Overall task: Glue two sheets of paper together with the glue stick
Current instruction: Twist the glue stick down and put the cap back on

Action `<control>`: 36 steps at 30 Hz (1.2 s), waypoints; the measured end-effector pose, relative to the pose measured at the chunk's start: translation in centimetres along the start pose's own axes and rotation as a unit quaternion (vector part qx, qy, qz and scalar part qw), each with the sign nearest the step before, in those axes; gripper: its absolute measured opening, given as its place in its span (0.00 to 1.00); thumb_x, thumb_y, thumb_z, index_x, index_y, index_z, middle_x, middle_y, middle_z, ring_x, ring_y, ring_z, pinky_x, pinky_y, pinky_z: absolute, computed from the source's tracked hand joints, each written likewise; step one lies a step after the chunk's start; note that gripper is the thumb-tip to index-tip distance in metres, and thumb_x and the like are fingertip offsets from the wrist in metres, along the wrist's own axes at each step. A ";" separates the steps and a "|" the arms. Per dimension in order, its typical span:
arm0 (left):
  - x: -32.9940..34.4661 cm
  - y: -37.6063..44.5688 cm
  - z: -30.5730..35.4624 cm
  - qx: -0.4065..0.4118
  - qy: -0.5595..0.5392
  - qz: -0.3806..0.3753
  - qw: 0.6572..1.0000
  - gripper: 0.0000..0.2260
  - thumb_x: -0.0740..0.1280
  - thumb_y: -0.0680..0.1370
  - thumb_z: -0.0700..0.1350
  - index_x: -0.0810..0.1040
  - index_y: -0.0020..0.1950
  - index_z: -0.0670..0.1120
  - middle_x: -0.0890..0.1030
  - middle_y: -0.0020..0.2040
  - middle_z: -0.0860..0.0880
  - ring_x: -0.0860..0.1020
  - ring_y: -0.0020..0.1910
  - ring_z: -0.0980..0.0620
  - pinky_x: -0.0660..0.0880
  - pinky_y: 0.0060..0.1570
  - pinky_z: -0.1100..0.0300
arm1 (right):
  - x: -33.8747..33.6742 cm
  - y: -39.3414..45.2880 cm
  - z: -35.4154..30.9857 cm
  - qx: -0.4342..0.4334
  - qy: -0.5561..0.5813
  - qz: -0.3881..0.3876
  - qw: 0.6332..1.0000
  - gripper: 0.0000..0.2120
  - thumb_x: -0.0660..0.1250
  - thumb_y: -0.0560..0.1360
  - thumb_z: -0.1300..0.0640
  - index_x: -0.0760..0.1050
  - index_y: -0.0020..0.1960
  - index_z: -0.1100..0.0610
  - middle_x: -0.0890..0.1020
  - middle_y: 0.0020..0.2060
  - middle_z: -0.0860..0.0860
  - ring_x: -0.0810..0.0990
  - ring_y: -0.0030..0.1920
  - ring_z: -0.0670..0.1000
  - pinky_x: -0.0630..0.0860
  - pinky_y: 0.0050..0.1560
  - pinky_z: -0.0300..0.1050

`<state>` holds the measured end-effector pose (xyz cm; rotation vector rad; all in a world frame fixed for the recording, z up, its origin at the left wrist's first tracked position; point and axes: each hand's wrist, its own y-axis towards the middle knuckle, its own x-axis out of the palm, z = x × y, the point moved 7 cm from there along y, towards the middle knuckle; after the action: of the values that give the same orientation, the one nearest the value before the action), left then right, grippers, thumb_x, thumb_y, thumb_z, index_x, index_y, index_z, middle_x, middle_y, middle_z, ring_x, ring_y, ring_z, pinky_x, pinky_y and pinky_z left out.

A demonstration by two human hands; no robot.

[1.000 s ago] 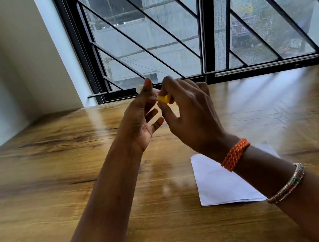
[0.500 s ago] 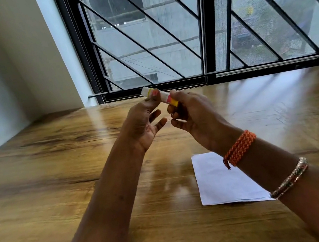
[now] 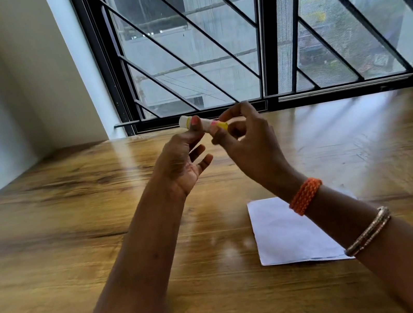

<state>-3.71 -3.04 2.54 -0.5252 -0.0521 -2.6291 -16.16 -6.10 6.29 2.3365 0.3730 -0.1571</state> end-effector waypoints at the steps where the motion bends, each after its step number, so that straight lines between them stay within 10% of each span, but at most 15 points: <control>1: -0.1 0.0 0.0 -0.001 -0.001 0.002 1.000 0.10 0.66 0.76 0.48 0.74 0.54 0.45 0.76 0.49 0.51 0.69 0.58 0.50 0.70 0.43 0.58 | 0.4 0.0 0.8 0.066 0.065 -0.024 0.995 0.10 0.67 0.76 0.52 0.71 0.50 0.56 0.84 0.37 0.51 0.77 0.29 0.43 0.71 0.30 0.37; 8: -0.2 0.1 0.1 0.009 -0.005 0.018 1.000 0.13 0.66 0.76 0.47 0.73 0.59 0.43 0.73 0.57 0.49 0.69 0.58 0.50 0.70 0.42 0.59 | 0.9 -0.1 2.0 0.154 0.197 -0.050 0.967 0.07 0.65 0.77 0.54 0.71 0.47 0.57 0.83 0.35 0.52 0.79 0.35 0.46 0.74 0.39 0.41; 16: -0.2 0.1 0.3 0.015 0.004 0.027 1.000 0.13 0.65 0.77 0.47 0.72 0.58 0.42 0.73 0.57 0.47 0.69 0.58 0.50 0.70 0.42 0.59 | -0.3 -0.2 -1.1 -0.168 -0.138 0.031 0.975 0.09 0.72 0.70 0.59 0.74 0.47 0.57 0.80 0.40 0.44 0.76 0.40 0.48 0.75 0.41 0.54; 20: -0.5 0.1 0.4 0.014 0.003 0.034 0.999 0.10 0.65 0.77 0.46 0.73 0.55 0.43 0.73 0.54 0.48 0.69 0.53 0.51 0.69 0.39 0.60 | 0.1 0.1 0.6 0.025 0.042 -0.020 0.999 0.11 0.70 0.73 0.53 0.73 0.50 0.58 0.84 0.37 0.50 0.78 0.30 0.42 0.71 0.30 0.38; 25: -0.7 -0.1 0.5 0.015 0.005 0.051 0.999 0.09 0.64 0.77 0.44 0.73 0.56 0.43 0.72 0.56 0.47 0.70 0.47 0.54 0.69 0.38 0.61 | 0.6 0.0 2.1 0.155 0.173 -0.067 0.970 0.08 0.67 0.75 0.52 0.72 0.47 0.57 0.84 0.37 0.52 0.78 0.32 0.36 0.72 0.40 0.38; 29: -0.6 -0.1 0.4 0.009 0.014 0.044 0.999 0.10 0.65 0.77 0.46 0.73 0.55 0.44 0.73 0.49 0.50 0.69 0.49 0.53 0.68 0.39 0.60 | -0.2 0.2 -0.3 -0.035 -0.010 -0.015 0.999 0.08 0.71 0.73 0.58 0.72 0.45 0.58 0.82 0.37 0.52 0.76 0.34 0.45 0.70 0.33 0.39; 32: -0.5 -0.1 0.3 0.001 0.024 0.042 0.999 0.09 0.65 0.77 0.46 0.73 0.55 0.44 0.73 0.45 0.51 0.69 0.49 0.53 0.68 0.39 0.60 | -0.1 -0.7 -2.4 -0.246 -0.225 0.032 0.942 0.10 0.72 0.67 0.65 0.74 0.44 0.59 0.80 0.40 0.52 0.72 0.42 0.52 0.68 0.41 0.43; 36: -0.5 -0.2 0.3 -0.001 0.018 0.041 0.999 0.10 0.64 0.77 0.45 0.72 0.57 0.43 0.73 0.45 0.51 0.69 0.46 0.54 0.68 0.39 0.60 | 0.0 0.0 -1.1 -0.126 -0.123 -0.007 0.984 0.11 0.71 0.70 0.61 0.71 0.49 0.58 0.80 0.40 0.50 0.74 0.36 0.46 0.71 0.36 0.39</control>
<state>-3.24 -2.57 2.63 -0.4695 -0.0165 -2.5590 -16.20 -5.38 7.08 2.0356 0.2692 -0.3804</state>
